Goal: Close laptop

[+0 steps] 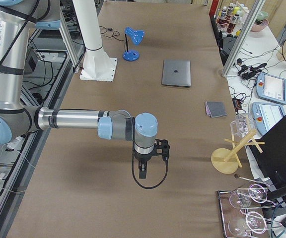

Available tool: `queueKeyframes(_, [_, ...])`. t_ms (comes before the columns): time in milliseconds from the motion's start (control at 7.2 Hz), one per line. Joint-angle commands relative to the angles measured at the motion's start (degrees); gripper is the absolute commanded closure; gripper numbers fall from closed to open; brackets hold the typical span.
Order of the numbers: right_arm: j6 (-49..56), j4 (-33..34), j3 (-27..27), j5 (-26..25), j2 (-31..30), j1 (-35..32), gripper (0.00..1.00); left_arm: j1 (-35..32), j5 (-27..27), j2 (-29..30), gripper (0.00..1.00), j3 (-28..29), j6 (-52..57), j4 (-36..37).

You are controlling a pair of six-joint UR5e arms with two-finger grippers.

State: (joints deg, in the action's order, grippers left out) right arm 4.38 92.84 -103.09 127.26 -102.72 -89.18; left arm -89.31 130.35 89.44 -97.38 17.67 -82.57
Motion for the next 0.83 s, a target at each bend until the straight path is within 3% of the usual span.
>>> queueKeyframes(0, [0.02,0.06,0.34,0.62,-1.43,-0.03,0.00,-0.16,0.26,-1.81,0.01,-0.70,-0.01,-0.22])
queueKeyframes(417, [0.01,-0.03,-0.27,2.02,-1.43,-0.03,0.00,-0.07,0.17,-3.14,0.01,-1.94,0.43,-0.58])
queueKeyframes(694, [0.10,-5.00,0.43,2.56,-2.56,-0.03,0.00,-0.07,0.17,-3.22,0.01,-1.77,0.43,-0.66])
